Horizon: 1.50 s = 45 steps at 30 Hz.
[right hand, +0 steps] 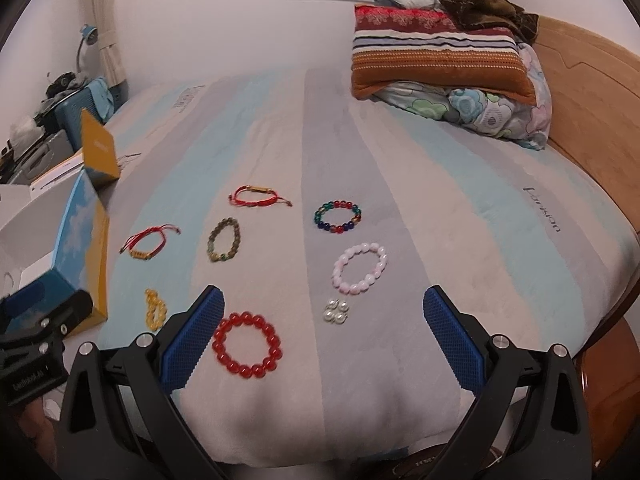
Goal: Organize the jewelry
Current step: 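Grasp the yellow bead bracelet with the left tool while the right tool grasps the pearl cluster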
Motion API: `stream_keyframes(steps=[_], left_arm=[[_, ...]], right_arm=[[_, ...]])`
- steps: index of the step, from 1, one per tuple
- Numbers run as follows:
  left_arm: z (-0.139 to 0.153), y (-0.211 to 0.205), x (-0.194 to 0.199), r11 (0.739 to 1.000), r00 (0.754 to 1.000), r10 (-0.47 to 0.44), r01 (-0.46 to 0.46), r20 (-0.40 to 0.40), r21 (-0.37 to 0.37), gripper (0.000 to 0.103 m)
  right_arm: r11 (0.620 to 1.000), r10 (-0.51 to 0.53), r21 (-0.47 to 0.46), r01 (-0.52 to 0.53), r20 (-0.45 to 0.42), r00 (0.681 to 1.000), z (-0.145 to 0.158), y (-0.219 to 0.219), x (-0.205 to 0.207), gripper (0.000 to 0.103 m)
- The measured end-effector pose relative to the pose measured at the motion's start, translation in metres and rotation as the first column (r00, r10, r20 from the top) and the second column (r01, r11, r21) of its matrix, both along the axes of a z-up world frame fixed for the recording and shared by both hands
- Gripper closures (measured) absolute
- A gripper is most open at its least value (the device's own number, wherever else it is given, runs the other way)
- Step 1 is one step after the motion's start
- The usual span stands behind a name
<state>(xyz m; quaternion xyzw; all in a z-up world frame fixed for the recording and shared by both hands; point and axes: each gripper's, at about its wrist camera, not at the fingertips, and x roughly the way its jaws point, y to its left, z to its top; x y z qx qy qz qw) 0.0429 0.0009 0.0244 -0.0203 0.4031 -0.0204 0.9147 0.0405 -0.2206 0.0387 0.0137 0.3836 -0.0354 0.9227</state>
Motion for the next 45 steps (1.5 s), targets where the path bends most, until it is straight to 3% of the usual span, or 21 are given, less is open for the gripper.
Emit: stream_keyframes(steps=[9,17,24,34,38,43,45], left_arm=[[-0.012,-0.015,0.042,0.999,0.996,-0.035,0.034,-0.084,-0.012,0.006],[-0.052,-0.021,0.070,0.999,0.986,-0.033,0.033,-0.165,-0.005,0.006],[-0.082,-0.024,0.085,0.999,0.975,-0.027,0.032,-0.222,0.020,0.006],[-0.106,-0.016,0.094,1.000,0.960,-0.020,0.019,-0.280,-0.007,0.006],[-0.116,-0.017,0.098,0.999,0.946,-0.043,0.038,-0.322,-0.022,0.023],[-0.120,-0.015,0.098,0.999,0.942,-0.041,0.037,-0.334,-0.018,0.033],[-0.120,-0.013,0.097,0.999,0.940,-0.044,0.036,-0.337,-0.029,0.044]], right_arm=[[0.999,-0.036,0.002,0.037,-0.084,0.996,-0.004,-0.025,0.053,0.007],[0.998,-0.034,0.047,0.044,-0.207,0.978,-0.060,-0.044,0.079,0.009],[0.998,0.025,0.062,-0.005,-0.316,0.949,-0.101,-0.033,0.091,0.028],[0.991,0.047,0.134,0.009,-0.407,0.912,-0.129,-0.032,0.099,0.059],[0.988,0.036,0.151,0.029,-0.412,0.911,-0.131,-0.036,0.100,0.064],[0.987,0.020,0.155,0.049,-0.416,0.909,-0.130,-0.041,0.098,0.076],[0.987,0.015,0.150,0.053,-0.417,0.909,-0.131,-0.039,0.099,0.078]])
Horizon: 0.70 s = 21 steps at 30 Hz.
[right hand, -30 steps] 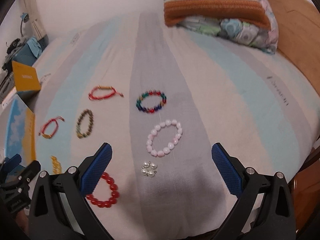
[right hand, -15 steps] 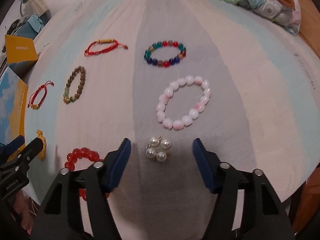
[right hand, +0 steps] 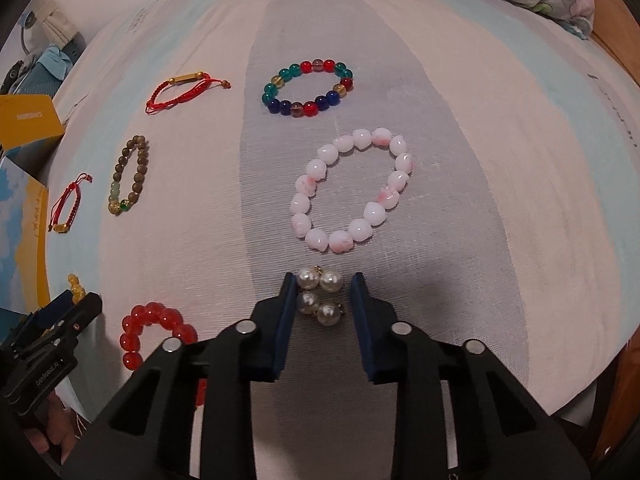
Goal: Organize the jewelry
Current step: 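Grasp the yellow bead bracelet with the left tool while the right tool grasps the pearl cluster, then carry the yellow bracelet and pearls with both tools over the white box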
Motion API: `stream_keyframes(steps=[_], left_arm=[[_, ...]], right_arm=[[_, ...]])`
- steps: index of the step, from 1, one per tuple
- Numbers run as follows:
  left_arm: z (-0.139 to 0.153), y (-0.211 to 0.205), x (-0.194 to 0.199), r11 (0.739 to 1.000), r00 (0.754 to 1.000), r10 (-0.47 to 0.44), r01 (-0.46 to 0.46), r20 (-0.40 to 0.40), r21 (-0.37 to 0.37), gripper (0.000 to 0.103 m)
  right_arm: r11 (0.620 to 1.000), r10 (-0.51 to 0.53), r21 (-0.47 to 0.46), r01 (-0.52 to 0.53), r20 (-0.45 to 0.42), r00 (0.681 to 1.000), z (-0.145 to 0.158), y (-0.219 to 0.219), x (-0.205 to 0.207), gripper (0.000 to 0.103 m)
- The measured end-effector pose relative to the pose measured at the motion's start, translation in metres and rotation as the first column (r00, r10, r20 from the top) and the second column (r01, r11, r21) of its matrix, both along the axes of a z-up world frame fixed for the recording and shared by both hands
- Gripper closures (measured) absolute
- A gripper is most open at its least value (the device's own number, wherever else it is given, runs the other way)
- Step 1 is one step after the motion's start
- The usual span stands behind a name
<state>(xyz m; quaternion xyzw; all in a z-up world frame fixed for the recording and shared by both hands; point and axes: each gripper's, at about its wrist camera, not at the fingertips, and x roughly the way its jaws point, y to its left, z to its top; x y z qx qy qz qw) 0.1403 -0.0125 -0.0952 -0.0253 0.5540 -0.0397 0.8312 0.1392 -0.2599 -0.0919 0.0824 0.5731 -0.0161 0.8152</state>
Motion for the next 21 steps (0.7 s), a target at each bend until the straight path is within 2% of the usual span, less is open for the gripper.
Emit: stream_keyframes(steps=[1,4,6,9,21], left_arm=[[0.000,0.001,0.000,1.000,1.000,0.001,-0.001,0.001,-0.003,0.047],[0.001,0.001,-0.002,1.000,1.000,-0.014,0.014,-0.003,-0.018,0.064],[0.002,0.001,-0.004,0.999,1.000,-0.021,0.020,-0.002,-0.030,0.081],[0.003,0.003,-0.005,0.998,0.999,-0.032,0.033,0.005,-0.054,0.093],[0.013,0.002,-0.009,0.995,0.998,-0.044,0.047,0.035,-0.091,0.094]], right_arm=[[1.000,0.000,-0.002,0.000,0.000,1.000,0.000,-0.001,0.000,0.080],[1.000,0.002,-0.007,-0.002,0.000,1.000,0.002,-0.002,0.000,0.081],[1.000,-0.001,-0.006,0.001,0.001,1.000,0.002,-0.003,0.000,0.081],[1.000,-0.006,-0.003,0.006,0.006,1.000,0.002,-0.004,0.002,0.081],[1.000,0.006,-0.006,-0.005,0.034,0.999,0.009,0.002,-0.001,0.081]])
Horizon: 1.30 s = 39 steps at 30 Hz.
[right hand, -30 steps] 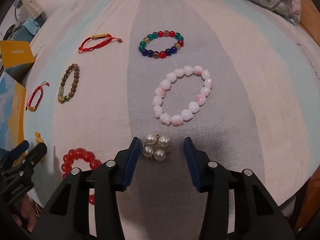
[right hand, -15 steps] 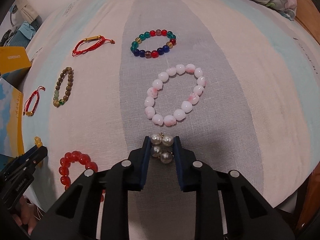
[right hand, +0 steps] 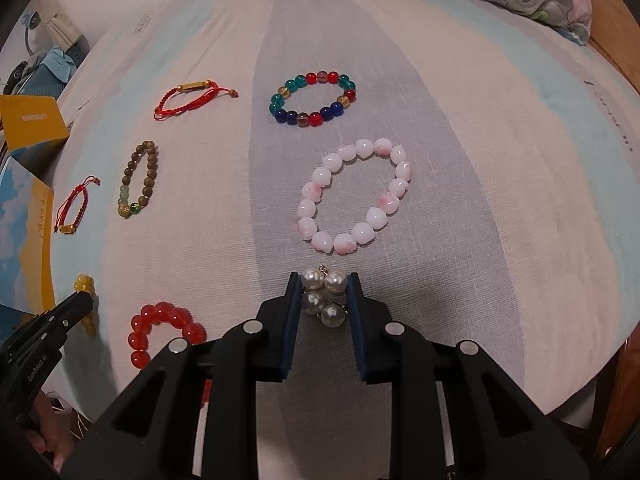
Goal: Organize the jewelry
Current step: 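Carry the yellow bracelet and pearls with both tools over the white box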
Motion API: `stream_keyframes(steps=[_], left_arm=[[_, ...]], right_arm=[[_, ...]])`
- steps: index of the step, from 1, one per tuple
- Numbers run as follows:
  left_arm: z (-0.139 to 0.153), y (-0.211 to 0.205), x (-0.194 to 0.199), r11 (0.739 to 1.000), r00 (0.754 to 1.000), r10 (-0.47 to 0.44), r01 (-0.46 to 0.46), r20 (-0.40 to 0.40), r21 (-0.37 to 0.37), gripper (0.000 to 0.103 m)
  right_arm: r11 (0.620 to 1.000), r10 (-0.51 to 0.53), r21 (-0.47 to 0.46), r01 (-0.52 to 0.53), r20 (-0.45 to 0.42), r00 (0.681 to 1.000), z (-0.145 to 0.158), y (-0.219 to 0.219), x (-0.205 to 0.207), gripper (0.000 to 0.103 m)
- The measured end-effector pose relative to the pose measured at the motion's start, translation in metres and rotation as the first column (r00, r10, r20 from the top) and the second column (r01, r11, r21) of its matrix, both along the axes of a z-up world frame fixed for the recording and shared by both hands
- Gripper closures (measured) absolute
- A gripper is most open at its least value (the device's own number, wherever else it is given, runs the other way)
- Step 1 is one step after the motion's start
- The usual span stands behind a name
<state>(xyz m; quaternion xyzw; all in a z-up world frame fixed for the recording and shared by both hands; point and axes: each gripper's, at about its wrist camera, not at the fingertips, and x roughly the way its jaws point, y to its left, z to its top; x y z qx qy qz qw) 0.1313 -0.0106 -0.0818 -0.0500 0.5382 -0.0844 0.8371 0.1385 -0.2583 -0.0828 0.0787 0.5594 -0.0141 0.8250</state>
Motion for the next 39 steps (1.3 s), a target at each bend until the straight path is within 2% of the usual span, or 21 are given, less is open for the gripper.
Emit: stream_keyframes(steps=[12,22,32,39], left_arm=[[0.017,0.000,-0.007,1.000,0.999,0.010,-0.010,0.046,0.001,0.094],[0.052,-0.002,-0.016,1.000,0.996,0.009,-0.011,0.088,0.018,0.094],[0.109,0.016,-0.025,0.999,0.985,0.015,-0.020,0.172,0.026,0.094],[0.143,0.051,-0.032,0.997,0.973,0.063,-0.072,0.222,0.031,0.094]], right_arm=[[1.000,0.003,0.003,-0.004,0.049,0.999,0.017,-0.001,-0.009,0.081],[1.000,0.027,-0.004,-0.026,0.096,0.995,0.051,0.012,-0.013,0.081],[0.997,0.069,-0.040,-0.063,0.144,0.987,0.091,0.052,-0.008,0.081],[0.989,0.137,-0.078,-0.124,0.188,0.973,0.121,0.106,-0.002,0.081]])
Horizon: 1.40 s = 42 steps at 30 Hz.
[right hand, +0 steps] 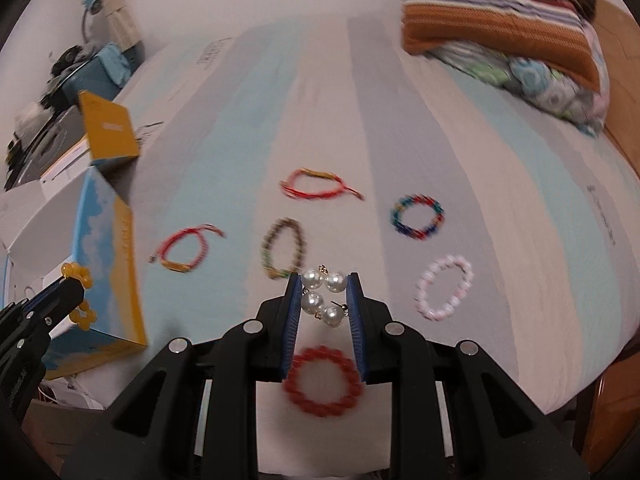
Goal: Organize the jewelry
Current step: 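Carry the yellow bracelet and pearls with both tools over the white box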
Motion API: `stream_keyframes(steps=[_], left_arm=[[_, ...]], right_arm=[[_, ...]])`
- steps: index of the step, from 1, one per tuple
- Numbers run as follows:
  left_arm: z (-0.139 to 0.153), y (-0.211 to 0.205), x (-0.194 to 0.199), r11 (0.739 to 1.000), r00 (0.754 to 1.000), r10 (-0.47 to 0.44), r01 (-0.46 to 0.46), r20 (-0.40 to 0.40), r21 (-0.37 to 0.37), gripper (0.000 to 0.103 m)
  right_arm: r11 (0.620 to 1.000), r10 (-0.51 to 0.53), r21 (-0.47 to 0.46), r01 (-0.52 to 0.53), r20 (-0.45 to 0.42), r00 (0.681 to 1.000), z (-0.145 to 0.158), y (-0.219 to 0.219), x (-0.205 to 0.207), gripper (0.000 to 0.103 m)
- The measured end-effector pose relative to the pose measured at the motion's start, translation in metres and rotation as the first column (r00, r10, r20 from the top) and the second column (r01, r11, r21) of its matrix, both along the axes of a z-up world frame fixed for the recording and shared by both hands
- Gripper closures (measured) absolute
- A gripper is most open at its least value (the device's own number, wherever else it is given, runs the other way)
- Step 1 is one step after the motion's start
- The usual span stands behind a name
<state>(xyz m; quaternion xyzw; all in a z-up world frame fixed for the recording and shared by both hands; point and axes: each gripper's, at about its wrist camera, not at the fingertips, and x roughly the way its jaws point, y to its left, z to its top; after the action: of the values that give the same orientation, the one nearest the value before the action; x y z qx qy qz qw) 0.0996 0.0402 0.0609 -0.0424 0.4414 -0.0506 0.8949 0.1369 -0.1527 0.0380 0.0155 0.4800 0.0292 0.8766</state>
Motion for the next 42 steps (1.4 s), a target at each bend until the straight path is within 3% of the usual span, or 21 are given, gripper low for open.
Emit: stream_keyframes(steps=[10,21,33,42], left_arm=[[0.024,0.077,-0.020,0.991,0.991,0.132,-0.133,0.037,0.024,0.094],[0.008,0.178,-0.055,0.951,0.952,0.306,-0.305,-0.004,0.045,0.093],[-0.027,0.251,-0.075,0.898,0.895,0.439,-0.433,-0.079,0.079,0.093],[-0.056,0.272,-0.069,0.886,0.874,0.464,-0.454,-0.148,0.094,0.093]], right_arm=[[0.986,0.165,-0.023,-0.164,0.045,0.985,0.025,0.112,-0.002,0.081],[0.946,0.324,-0.024,-0.323,0.043,0.945,0.025,0.221,-0.017,0.081],[0.896,0.440,-0.051,-0.442,-0.052,0.897,-0.010,0.307,-0.020,0.081],[0.892,0.433,-0.071,-0.447,-0.151,0.889,-0.045,0.326,-0.009,0.081]])
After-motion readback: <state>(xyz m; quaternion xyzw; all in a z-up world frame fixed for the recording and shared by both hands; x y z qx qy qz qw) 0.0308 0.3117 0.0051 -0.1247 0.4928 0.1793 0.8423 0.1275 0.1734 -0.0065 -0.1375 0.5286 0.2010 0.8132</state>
